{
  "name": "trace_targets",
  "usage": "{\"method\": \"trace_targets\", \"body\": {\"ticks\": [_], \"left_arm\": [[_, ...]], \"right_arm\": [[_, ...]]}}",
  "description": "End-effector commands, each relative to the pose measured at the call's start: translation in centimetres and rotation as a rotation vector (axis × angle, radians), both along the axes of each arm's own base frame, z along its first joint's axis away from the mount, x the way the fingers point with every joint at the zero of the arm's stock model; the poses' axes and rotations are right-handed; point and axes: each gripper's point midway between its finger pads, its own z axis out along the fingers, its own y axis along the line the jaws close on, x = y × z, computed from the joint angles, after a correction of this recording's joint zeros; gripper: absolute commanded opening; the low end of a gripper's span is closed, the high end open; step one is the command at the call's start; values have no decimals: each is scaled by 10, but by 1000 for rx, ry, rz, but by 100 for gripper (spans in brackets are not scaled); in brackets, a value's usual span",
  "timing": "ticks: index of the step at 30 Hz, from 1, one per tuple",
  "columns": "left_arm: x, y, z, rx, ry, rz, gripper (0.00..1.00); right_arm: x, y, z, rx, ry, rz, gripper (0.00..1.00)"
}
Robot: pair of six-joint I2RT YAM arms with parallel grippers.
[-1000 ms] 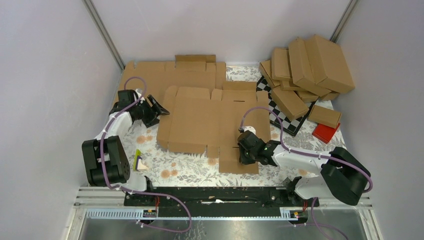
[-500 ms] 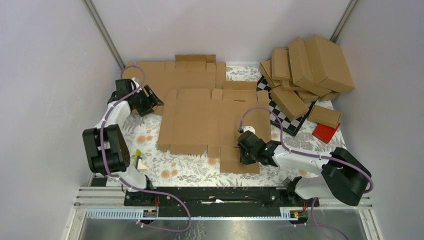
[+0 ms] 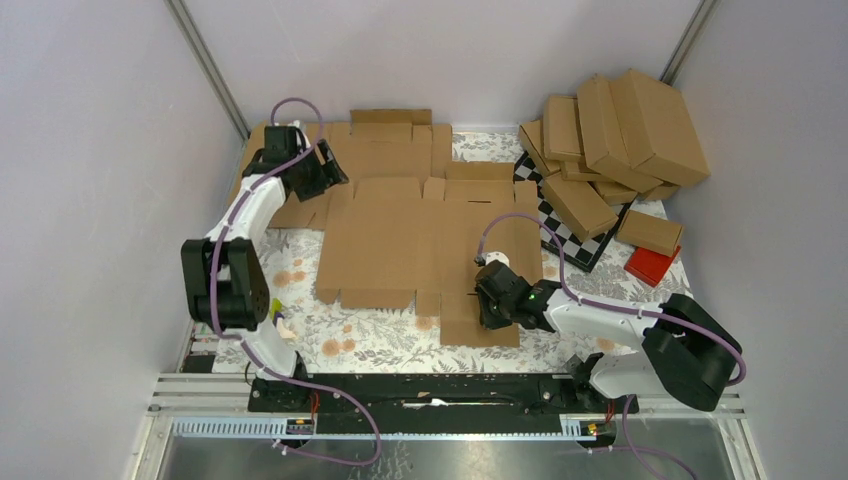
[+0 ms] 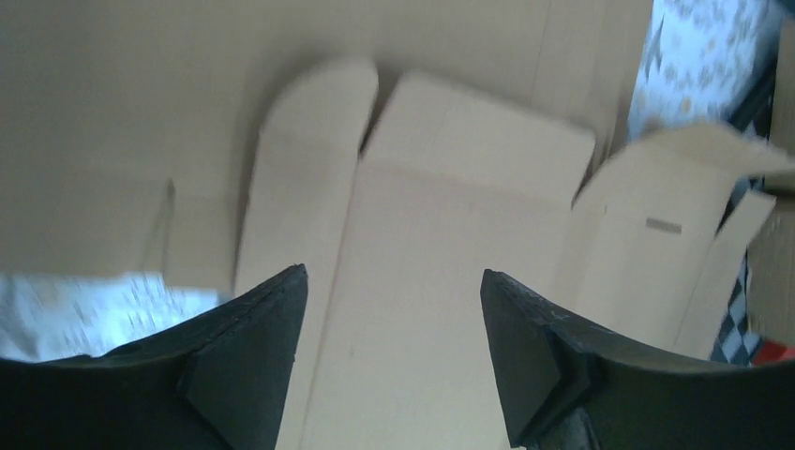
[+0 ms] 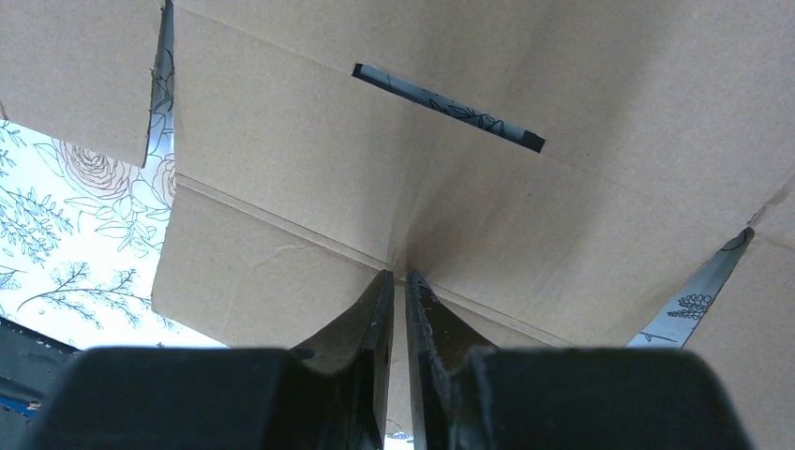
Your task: Fold the paper box
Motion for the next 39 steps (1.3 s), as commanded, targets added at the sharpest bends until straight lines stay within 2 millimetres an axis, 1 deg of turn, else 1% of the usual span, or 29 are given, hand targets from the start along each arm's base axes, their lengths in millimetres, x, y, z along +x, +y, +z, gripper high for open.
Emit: {"method": "trace_targets", "body": {"ticks": [1,2,4,7,9,11,15,18,19,21,23,25,27,29,30,32,35,39], "left_arm": [[51,32,-4,74,-16,8,72],[53,33,-14,79,12,-5,72],[56,34,-27,93,31,-24,72],[59,28,-42,68,51,-62,73],[59,20,-53,29,72,-99,73],[57,12,-60,-34,102,-138,73],[50,6,-68,-153,132,-168,71],[44,-2,-68,-239,128,-202,70],[42,-6,-68,-272,134,-216,67],[41,-13,-60,-343,120,-240,59],[40,-20,-44,-416,69,-263,49],[40,-20,-26,-465,9,-273,40],[37,-18,-14,-516,-34,-279,34],[31,-22,-8,-551,-44,-308,33],[30,-23,-8,-555,-40,-316,35],[27,-24,-11,-544,-25,-320,40],[24,-28,-21,-541,13,-322,45],[20,-38,-32,-463,43,-344,47]], "right_arm": [[-7,-9,3,-34,16,21,17],[-7,-8,5,-27,14,21,18],[-6,-6,9,-16,5,20,18],[-3,-4,15,-9,-7,19,18],[-3,-5,16,-12,-10,21,18],[-3,-6,15,-16,-8,23,18],[-6,-6,13,-18,7,22,18],[-7,-3,12,-9,21,20,18],[-7,-2,12,-7,25,22,18],[-7,0,12,-5,31,26,18],[-7,0,12,-6,35,29,18],[-8,1,11,-8,39,34,18],[-10,-1,10,-8,44,36,18],[-11,-3,8,-12,46,31,19],[-11,-3,8,-14,46,31,19],[-11,-3,7,-15,49,28,19],[-11,-1,8,-10,51,32,19],[-9,0,10,-7,43,31,19]]}}
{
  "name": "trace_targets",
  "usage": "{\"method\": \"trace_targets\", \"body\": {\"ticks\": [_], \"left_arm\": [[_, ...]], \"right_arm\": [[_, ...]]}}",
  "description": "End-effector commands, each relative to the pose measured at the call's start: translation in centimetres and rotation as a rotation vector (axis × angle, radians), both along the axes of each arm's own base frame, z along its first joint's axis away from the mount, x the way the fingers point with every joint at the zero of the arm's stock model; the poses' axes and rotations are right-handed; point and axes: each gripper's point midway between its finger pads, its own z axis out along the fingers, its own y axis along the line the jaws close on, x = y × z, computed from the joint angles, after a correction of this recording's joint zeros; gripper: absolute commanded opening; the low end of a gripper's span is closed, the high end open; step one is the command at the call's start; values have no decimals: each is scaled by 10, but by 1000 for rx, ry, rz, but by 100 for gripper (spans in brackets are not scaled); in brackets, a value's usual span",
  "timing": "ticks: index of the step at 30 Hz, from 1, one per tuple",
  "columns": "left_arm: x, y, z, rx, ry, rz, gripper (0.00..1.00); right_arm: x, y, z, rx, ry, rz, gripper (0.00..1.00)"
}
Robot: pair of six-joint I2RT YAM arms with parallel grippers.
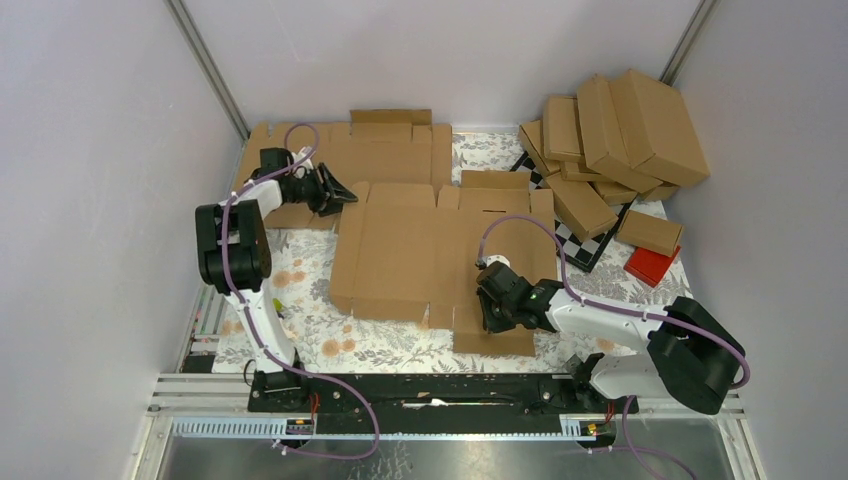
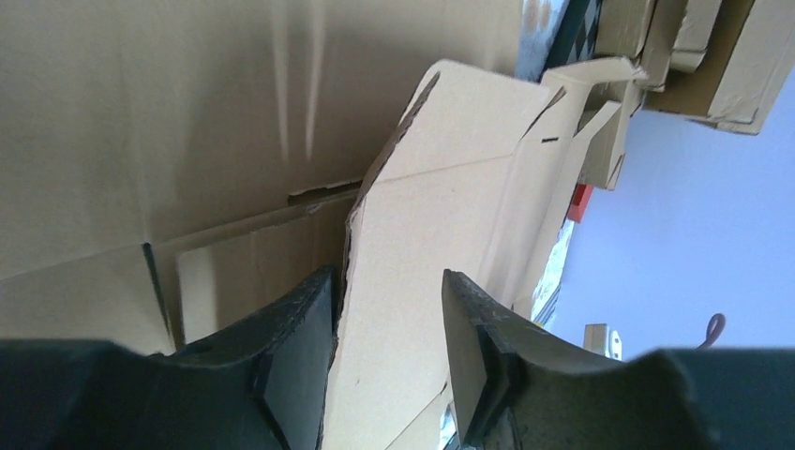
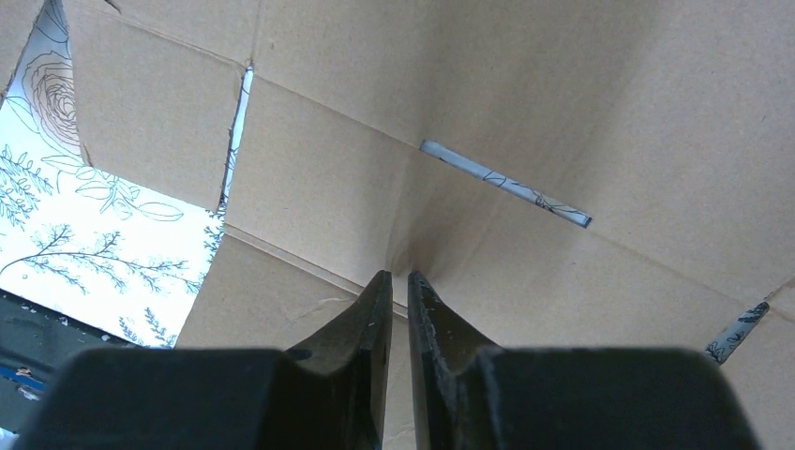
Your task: Fold the paper box
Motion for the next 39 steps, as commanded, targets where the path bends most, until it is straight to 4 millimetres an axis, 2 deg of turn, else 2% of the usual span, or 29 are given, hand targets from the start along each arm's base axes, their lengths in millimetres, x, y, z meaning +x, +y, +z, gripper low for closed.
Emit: {"method": "trace_targets", "body": {"ticks": [1,6,8,12,15,17,19,21,23,25,29,31,33,35,39], "left_arm": [[0,-19,22,48,-91,-85,46],[-2,-27,13,98,-94,-105,36],[-1,-25,10,140,-94,-93,27],[5,-17,15,206,-125,-60,0],[5,-18,34,236,-174,-50,0],[1,-22,55,278,-235,-43,0],[-6,-24,84,312,-319,-25,0],[-16,-23,122,315,-419,4,0],[-34,-34,150,303,-500,0,0],[-55,-38,172,298,-579,13,0],[-96,-53,201,266,-737,31,0],[-116,-60,207,253,-788,47,0],[-133,-60,212,248,-832,81,0],[-148,-57,213,227,-849,115,0],[-169,-60,212,163,-819,125,0]], "right_arm": [[4,6,8,13,-7,3,19],[4,6,9,16,-8,5,19],[4,7,9,19,-10,2,19],[4,7,10,21,-10,2,19],[5,8,13,26,-18,14,23],[6,10,20,33,-28,28,38],[9,14,31,54,-52,44,47],[13,18,45,85,-87,59,54],[15,25,59,134,-115,74,60],[15,30,70,178,-140,93,66],[16,42,86,271,-154,78,80],[20,47,91,308,-151,14,88],[27,53,97,366,-145,-76,89],[36,56,101,443,-124,-251,97],[44,68,110,701,-72,-469,94]]}}
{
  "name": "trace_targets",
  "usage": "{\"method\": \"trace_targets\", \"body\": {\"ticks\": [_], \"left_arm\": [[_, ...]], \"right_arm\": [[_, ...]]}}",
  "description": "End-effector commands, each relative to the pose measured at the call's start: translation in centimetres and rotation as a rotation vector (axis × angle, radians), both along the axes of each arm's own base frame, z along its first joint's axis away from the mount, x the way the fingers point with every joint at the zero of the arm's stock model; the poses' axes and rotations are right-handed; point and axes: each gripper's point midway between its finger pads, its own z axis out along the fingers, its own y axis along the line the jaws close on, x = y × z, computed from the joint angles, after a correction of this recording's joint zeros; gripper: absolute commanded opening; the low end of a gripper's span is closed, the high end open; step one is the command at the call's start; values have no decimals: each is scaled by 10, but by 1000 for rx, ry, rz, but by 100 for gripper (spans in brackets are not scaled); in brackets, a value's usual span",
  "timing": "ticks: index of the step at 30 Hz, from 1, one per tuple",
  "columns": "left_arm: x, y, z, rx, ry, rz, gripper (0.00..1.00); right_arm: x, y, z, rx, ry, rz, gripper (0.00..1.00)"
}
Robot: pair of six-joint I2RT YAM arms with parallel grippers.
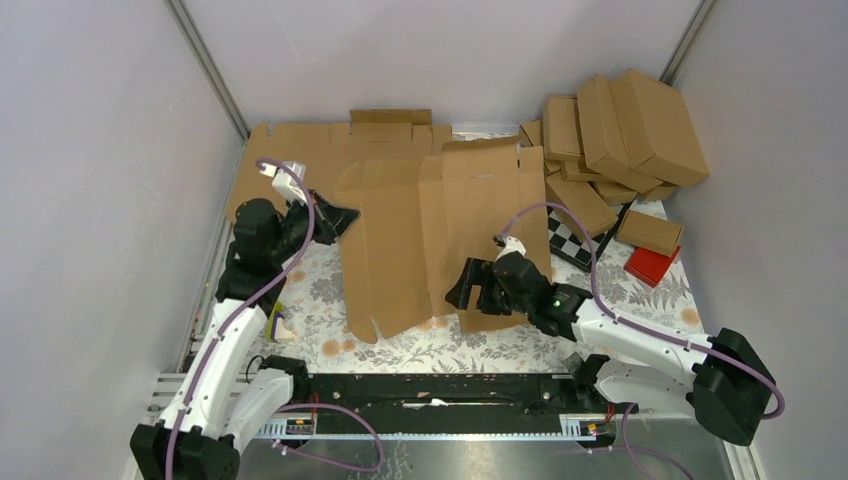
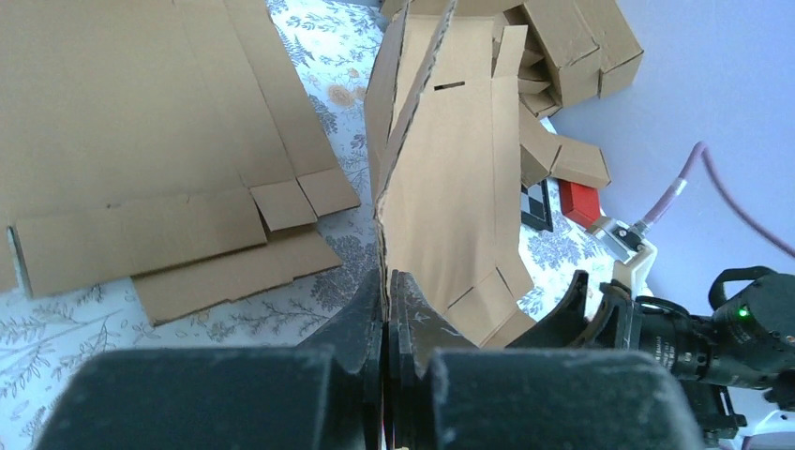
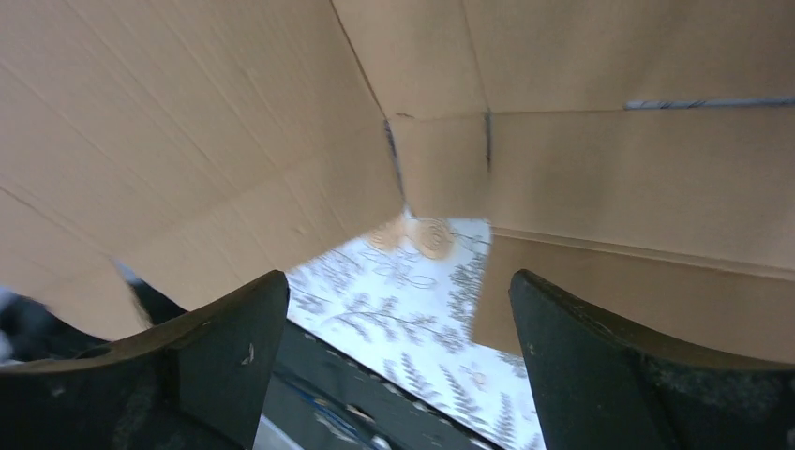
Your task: Fold the paper box
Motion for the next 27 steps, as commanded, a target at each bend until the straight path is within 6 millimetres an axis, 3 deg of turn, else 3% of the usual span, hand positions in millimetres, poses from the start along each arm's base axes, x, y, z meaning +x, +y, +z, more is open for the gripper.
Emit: {"method": "trace_targets", "body": {"ticks": [1,3,10,15,21,27], "left_arm": [[-10,2,25,-88,-72,38,0],[-18,6,30,-99,-100,57,0],[-24,14,36,-142,-54,119,0],[-18,8,43,-265,65,135,0],[-16,8,44,-268,84,146,0],[-15,8,39,-280,106,153,0]], "right_arm": [[17,19,26,393,69,-280,93],[17,17,22,496,106,-342,92],[-1,6,-18,429,243,-401,97],[-5,13,-28,440,311,-403,97],[2,19,-31,467,346,-451,100],[-5,18,-52,464,451,-517,100]]}}
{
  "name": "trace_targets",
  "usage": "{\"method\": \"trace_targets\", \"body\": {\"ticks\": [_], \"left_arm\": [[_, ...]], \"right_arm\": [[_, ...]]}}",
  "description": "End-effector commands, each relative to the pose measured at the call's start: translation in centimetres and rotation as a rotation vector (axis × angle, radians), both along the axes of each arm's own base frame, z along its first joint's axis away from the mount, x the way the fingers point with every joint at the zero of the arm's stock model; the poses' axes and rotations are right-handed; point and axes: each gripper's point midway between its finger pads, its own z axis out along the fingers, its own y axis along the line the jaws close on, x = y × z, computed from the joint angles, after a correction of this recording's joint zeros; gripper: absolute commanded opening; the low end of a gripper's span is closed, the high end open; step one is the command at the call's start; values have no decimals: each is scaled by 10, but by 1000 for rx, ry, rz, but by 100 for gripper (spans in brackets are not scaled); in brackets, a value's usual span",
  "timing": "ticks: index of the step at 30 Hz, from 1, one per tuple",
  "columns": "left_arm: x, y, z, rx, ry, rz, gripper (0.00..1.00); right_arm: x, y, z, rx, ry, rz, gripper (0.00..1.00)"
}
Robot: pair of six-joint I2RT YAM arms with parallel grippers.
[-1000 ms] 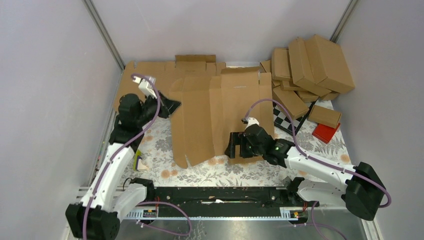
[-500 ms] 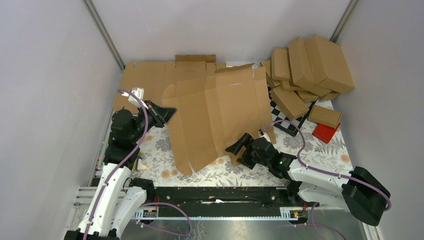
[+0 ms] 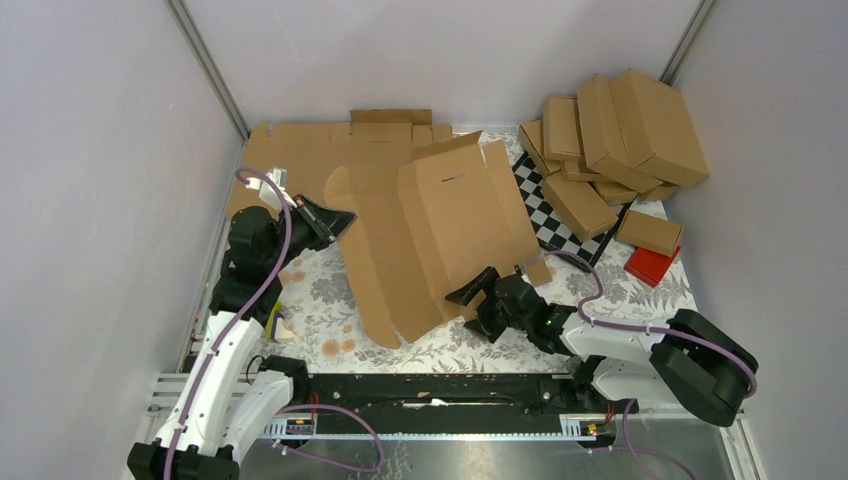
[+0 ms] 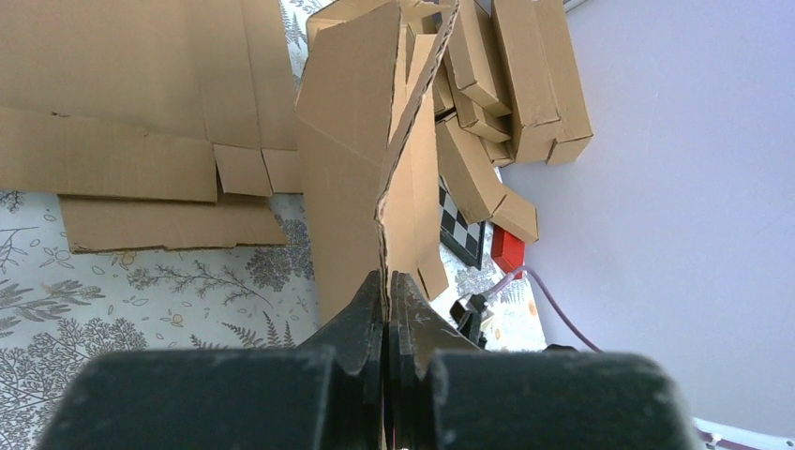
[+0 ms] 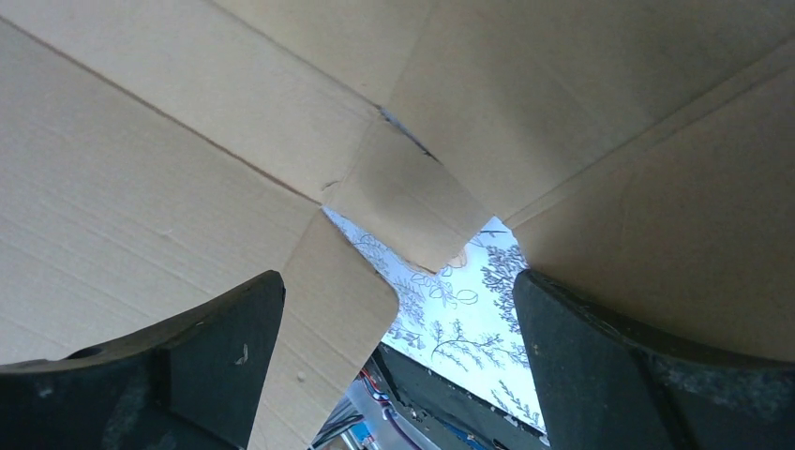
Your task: Fold the paper box
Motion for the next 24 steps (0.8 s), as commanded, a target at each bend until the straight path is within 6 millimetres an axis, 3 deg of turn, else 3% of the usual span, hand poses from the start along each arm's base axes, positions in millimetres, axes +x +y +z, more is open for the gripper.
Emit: {"method": "trace_targets", "body": {"ticks": [1,20,24], "left_arm": [[3,1,33,-46,-79,20,0],[-3,-9,42,-87,-73,-40,0],[-6,-13,41,-54,-88,-80,0]], "right_arm": [[-4,2,-8,39,90,-51,100],[2,20,-13,111,162,-109,99],[12,24,-5,139,131,-133,93]]}}
